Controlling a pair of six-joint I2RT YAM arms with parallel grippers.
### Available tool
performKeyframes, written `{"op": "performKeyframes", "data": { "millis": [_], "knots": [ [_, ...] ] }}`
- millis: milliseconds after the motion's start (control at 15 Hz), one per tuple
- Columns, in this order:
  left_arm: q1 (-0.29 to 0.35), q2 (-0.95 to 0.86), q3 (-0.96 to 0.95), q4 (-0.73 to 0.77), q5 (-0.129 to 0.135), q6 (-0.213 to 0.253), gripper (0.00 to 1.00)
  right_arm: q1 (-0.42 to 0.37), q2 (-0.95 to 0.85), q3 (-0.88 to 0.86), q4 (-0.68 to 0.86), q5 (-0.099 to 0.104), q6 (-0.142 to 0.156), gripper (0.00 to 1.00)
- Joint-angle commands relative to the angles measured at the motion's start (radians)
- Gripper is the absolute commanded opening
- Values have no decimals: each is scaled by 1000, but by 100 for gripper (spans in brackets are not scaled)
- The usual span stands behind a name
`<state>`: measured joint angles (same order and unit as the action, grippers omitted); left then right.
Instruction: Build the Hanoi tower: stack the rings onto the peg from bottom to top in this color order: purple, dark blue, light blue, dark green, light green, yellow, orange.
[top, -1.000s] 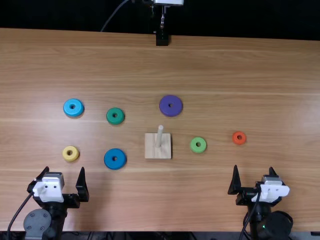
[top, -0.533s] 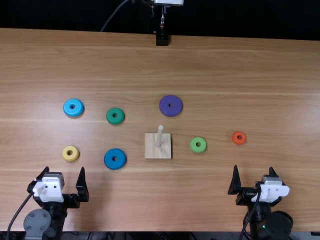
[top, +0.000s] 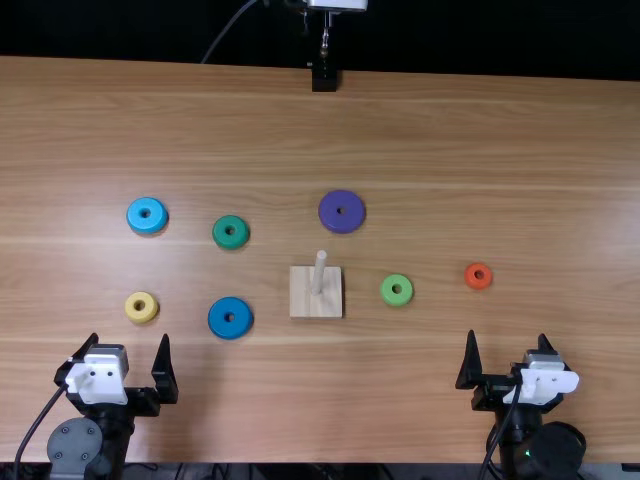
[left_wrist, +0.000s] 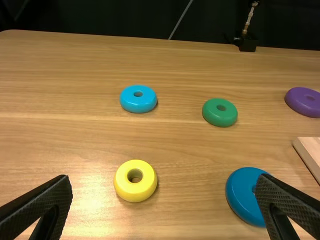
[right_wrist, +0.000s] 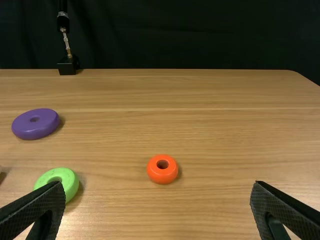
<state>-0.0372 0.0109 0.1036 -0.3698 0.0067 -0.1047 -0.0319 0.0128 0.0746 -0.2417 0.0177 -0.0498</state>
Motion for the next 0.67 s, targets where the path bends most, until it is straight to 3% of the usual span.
{"op": "performKeyframes", "data": {
  "millis": [0,333,467,600],
  "knots": [
    [11,-11,-104,-79,-3,11,100,-8,-13,-62,-82,8,4,100],
    [11,-11,-104,-77,-3,11,100,-10,-13,-39,-32,12,-9,100],
    [11,-11,-104,-79,-3,11,100,-6,-11,120,-2,14,-9,100],
    [11,-11,-104,-79,-3,11,100,1,154,274,-4,26,-5,100]
  ]
}}
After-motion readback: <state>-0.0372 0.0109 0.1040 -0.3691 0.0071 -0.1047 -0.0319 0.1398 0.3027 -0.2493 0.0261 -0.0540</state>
